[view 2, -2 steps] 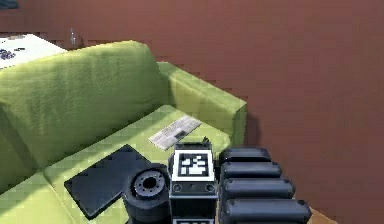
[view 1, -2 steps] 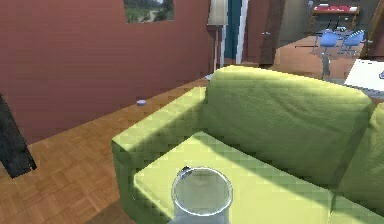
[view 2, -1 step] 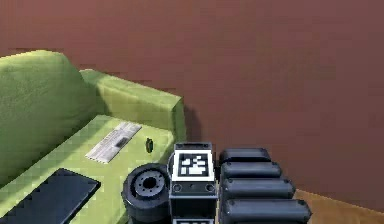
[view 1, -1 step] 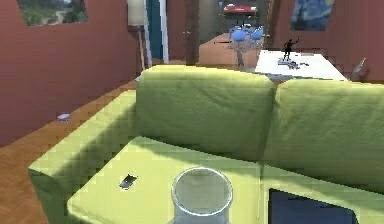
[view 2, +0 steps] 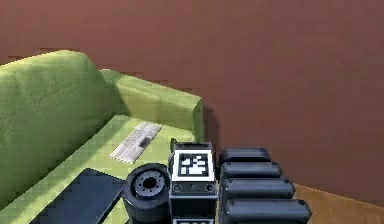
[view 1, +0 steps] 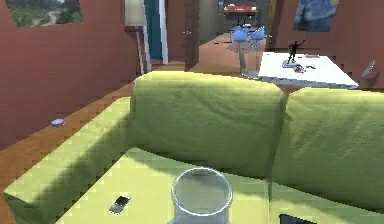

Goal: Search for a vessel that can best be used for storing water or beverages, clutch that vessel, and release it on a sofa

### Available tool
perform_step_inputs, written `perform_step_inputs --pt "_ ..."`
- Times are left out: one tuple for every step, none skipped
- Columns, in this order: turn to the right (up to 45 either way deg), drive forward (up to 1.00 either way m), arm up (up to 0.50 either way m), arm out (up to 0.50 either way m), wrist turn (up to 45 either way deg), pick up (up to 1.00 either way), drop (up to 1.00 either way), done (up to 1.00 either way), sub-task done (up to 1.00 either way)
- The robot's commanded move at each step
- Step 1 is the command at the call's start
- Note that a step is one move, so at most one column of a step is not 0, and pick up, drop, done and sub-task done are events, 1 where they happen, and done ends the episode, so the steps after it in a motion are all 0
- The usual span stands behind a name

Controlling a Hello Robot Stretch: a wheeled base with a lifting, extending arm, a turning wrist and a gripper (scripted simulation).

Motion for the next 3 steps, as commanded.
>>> perform_step_inputs --pt "-27.0 0.0 0.0 0.0 0.0 0.0 0.0 0.0 0.0" --pt "0.0 0.0 0.0 0.3 0.0 0.0 0.0 0.0 0.0" --pt "0.0 0.0 0.0 0.0 39.0 0.0 0.0 0.0 0.0"
